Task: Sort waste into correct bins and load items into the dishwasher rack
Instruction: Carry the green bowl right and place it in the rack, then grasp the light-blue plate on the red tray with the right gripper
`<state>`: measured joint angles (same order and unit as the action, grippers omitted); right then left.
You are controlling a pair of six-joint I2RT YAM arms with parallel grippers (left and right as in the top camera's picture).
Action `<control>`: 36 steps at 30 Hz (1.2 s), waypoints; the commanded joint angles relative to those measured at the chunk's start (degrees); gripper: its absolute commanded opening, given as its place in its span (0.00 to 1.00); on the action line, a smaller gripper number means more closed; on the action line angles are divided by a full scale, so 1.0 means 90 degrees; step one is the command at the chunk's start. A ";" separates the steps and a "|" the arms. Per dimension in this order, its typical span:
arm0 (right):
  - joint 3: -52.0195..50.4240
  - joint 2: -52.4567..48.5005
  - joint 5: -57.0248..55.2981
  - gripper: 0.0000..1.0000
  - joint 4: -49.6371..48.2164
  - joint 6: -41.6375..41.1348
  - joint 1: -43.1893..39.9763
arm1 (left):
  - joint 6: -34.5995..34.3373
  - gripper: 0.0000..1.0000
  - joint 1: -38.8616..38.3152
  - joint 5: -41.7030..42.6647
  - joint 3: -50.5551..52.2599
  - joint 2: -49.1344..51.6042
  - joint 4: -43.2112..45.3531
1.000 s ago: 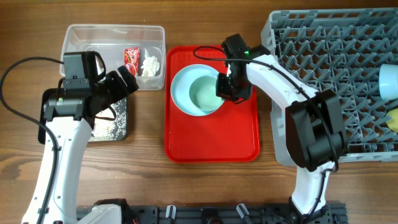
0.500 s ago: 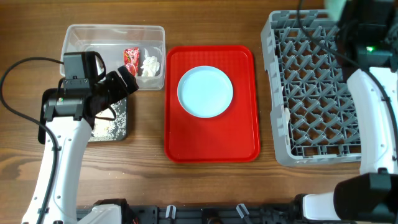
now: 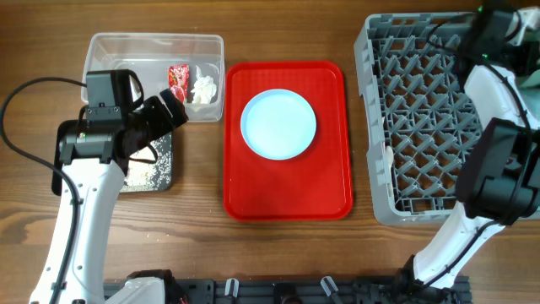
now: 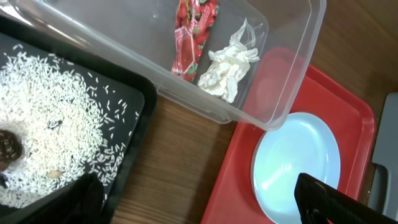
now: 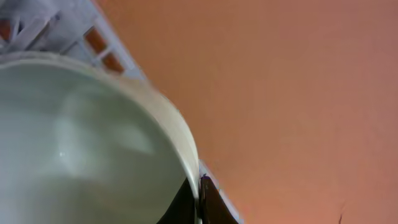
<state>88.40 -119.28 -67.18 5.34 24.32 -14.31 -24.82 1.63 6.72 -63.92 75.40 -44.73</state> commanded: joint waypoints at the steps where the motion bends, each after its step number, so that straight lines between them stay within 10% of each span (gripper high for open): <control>1: 0.0010 -0.0070 0.0648 0.04 0.0954 -0.1336 0.0306 | -0.0109 1.00 0.0029 0.0029 -0.0007 -0.0019 0.0061; 9: 0.0010 -0.0068 0.2657 0.04 0.3543 -0.3223 0.0374 | -0.0109 1.00 0.0027 0.0029 -0.0007 -0.0019 0.0034; 17: 0.0012 0.1919 0.5906 0.55 0.3769 -0.3366 0.0376 | -0.0109 1.00 0.0029 0.0029 -0.0007 -0.0019 0.0034; 22: 0.0010 0.2671 1.0244 0.61 0.4184 -0.3497 0.0622 | -0.0109 1.00 0.0029 0.0027 -0.0007 -0.0019 0.0039; 36: -0.0423 0.0284 0.8267 0.64 0.4510 -0.5139 0.3667 | -0.0109 1.00 0.0027 0.0029 -0.0007 -0.0019 0.0029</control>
<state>85.08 -111.50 10.52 46.04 -15.68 17.89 -24.82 1.63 6.72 -63.92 75.42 -44.58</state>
